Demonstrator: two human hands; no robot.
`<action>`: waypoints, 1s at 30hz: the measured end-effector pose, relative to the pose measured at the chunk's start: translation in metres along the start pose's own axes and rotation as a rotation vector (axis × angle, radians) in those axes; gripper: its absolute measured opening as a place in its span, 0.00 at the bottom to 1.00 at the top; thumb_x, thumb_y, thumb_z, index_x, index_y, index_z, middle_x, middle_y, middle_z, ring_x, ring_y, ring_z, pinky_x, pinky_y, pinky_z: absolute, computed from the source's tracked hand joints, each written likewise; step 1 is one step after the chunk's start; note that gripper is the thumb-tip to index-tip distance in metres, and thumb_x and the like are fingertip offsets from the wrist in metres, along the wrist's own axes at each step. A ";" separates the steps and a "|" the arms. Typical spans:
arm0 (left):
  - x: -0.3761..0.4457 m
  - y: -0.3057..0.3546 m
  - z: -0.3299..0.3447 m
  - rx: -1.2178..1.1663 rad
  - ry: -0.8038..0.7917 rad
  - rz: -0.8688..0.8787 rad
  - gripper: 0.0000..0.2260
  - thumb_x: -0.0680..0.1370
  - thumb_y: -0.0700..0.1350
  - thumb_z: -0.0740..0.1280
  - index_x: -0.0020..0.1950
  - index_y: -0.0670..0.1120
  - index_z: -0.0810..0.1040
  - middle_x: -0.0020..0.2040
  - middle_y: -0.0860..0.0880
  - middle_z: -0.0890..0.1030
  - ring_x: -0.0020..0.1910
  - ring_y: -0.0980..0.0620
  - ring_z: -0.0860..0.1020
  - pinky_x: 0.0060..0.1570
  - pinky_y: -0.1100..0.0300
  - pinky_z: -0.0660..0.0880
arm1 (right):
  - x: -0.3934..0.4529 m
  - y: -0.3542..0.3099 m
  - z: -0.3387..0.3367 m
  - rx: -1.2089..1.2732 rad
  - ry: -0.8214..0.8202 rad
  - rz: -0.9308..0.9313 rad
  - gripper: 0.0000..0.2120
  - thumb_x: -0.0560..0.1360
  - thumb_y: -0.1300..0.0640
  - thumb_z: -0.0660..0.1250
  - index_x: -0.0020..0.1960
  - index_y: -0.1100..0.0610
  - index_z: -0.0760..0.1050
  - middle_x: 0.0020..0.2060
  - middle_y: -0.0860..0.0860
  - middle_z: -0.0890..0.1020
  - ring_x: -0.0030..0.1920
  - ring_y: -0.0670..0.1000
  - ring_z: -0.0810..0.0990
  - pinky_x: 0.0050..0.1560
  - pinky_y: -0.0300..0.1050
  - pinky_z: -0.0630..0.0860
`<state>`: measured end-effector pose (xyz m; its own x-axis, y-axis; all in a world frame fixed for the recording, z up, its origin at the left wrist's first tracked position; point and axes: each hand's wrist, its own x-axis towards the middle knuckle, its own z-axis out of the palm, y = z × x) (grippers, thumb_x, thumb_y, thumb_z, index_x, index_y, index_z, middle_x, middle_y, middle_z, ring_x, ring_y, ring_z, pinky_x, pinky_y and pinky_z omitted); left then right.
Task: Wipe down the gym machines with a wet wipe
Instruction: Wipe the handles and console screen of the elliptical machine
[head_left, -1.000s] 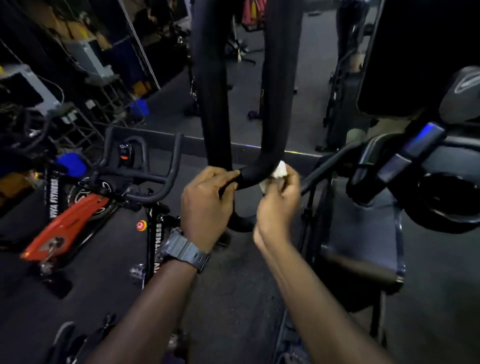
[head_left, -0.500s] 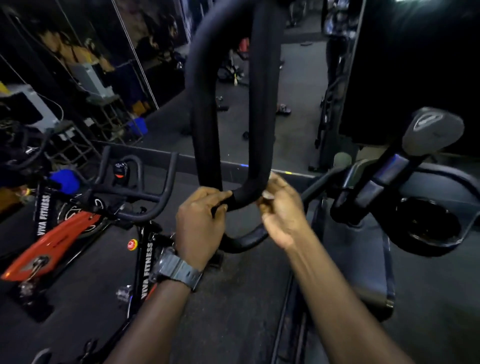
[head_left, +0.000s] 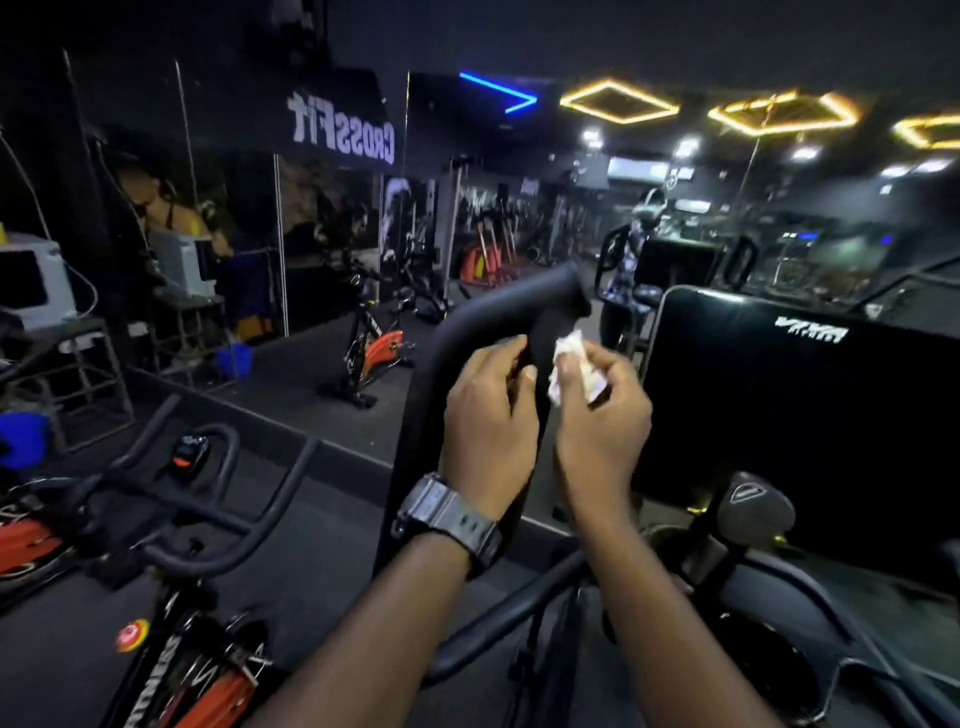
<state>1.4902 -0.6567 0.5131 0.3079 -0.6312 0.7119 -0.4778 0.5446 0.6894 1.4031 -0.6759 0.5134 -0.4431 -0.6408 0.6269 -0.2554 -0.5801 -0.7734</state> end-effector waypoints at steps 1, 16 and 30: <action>0.006 0.004 0.000 -0.004 0.036 0.011 0.11 0.79 0.40 0.65 0.60 0.44 0.80 0.57 0.48 0.81 0.57 0.51 0.78 0.61 0.57 0.73 | -0.006 0.002 -0.003 -0.081 -0.015 -0.095 0.07 0.75 0.54 0.71 0.52 0.55 0.80 0.46 0.48 0.83 0.46 0.45 0.80 0.50 0.47 0.78; 0.037 -0.031 -0.055 0.234 0.109 0.051 0.10 0.71 0.38 0.74 0.52 0.45 0.82 0.50 0.48 0.81 0.48 0.48 0.79 0.50 0.55 0.77 | 0.076 -0.090 0.020 -1.174 -0.577 -0.915 0.14 0.75 0.56 0.64 0.60 0.50 0.78 0.55 0.50 0.79 0.57 0.54 0.73 0.57 0.51 0.60; 0.011 -0.079 -0.073 0.002 0.061 -0.283 0.05 0.74 0.43 0.71 0.49 0.50 0.84 0.44 0.52 0.85 0.44 0.51 0.83 0.47 0.52 0.80 | 0.037 -0.074 0.048 -1.197 -0.342 -0.844 0.09 0.71 0.61 0.65 0.48 0.60 0.81 0.45 0.58 0.78 0.49 0.59 0.74 0.48 0.50 0.65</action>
<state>1.5910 -0.6662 0.4766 0.4780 -0.7236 0.4980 -0.3674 0.3502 0.8616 1.4465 -0.6811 0.5984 0.3613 -0.5183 0.7751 -0.9324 -0.1943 0.3047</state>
